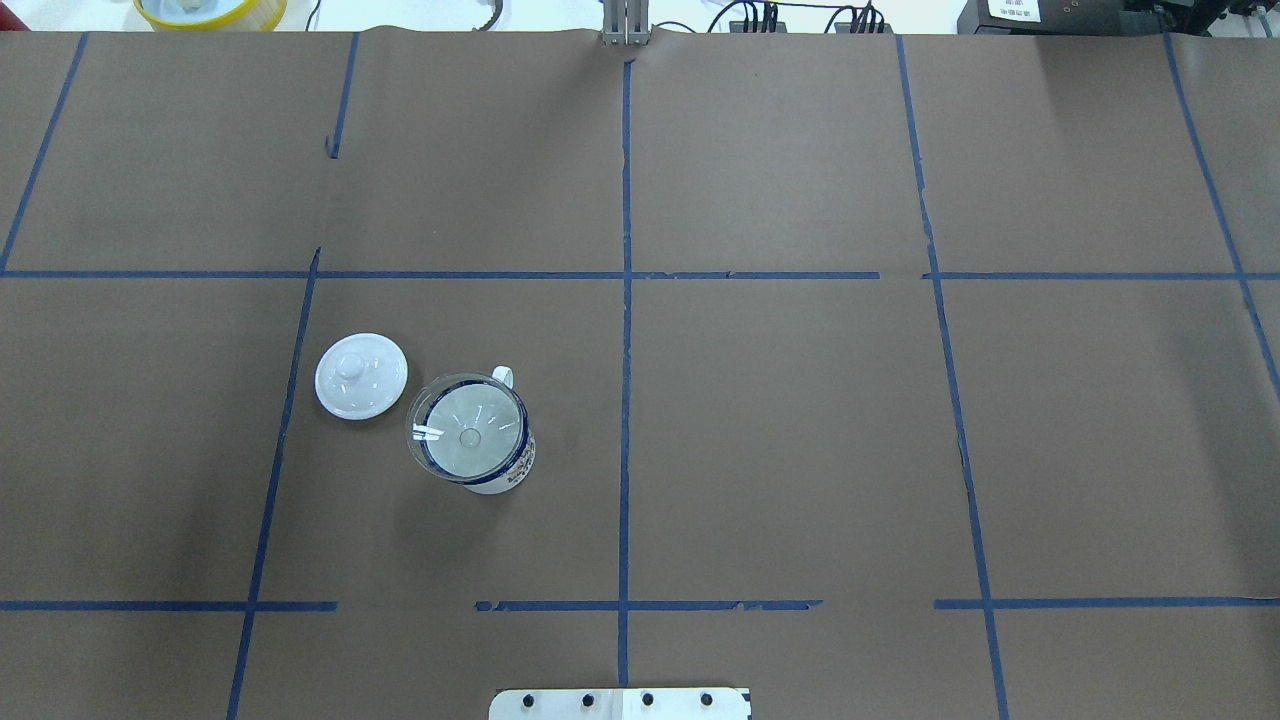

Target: Remove funnel from cup

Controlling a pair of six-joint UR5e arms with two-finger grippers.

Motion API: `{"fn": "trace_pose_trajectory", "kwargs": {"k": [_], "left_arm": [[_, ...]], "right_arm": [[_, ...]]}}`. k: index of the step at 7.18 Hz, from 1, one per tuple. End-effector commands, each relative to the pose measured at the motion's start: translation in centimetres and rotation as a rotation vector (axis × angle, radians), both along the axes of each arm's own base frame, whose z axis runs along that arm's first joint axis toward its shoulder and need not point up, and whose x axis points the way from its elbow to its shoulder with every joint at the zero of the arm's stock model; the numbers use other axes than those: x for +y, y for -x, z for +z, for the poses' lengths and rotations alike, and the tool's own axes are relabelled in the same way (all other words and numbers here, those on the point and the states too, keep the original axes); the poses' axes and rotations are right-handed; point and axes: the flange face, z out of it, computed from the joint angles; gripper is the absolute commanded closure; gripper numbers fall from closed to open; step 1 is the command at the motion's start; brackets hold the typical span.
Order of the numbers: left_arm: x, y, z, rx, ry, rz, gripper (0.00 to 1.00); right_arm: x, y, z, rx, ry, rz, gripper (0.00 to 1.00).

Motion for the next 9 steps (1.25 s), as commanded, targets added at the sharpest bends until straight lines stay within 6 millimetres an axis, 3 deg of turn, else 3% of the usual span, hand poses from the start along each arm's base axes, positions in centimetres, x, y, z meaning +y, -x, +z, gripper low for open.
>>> {"fn": "trace_pose_trajectory", "kwargs": {"k": [1,2,3,4,5,6,7,8,9], "left_arm": [[-0.1,-0.1,0.0,-0.001,-0.001,0.001,0.00],[-0.4,0.0,-0.5,-0.006,-0.007,-0.003,0.00],[-1.0,-0.1,-2.7,-0.008,-0.042,-0.011,0.00],[-3.8,0.1,-6.6,-0.005,-0.045,-0.087,0.00],[-4.4,-1.6,-11.1,0.006,-0.070,-0.122,0.00],[-4.3,-6.3,-16.8,0.033,-0.099,-0.117,0.00],[-5.1,-12.7,-23.0,0.090,-0.072,-0.136,0.00],[-5.2,-17.6,-28.0,0.141,-0.055,-0.141,0.00],[-3.9,-21.7,-31.7,0.176,-0.057,-0.116,0.00]], "right_arm": [[0.0,0.0,0.0,0.000,0.000,0.000,0.00],[0.0,0.0,0.0,0.000,0.000,0.000,0.00],[0.0,0.0,0.0,0.000,0.000,0.000,0.00],[0.0,0.0,0.0,0.000,0.000,0.000,0.00],[0.0,0.0,0.0,0.000,0.000,0.000,0.00],[0.0,0.0,0.0,0.000,0.000,0.000,0.00],[0.0,0.0,0.0,0.000,0.000,0.000,0.00],[0.0,0.0,0.0,0.000,0.000,0.000,0.00],[0.0,0.0,0.0,0.000,0.000,0.000,0.00]]}}
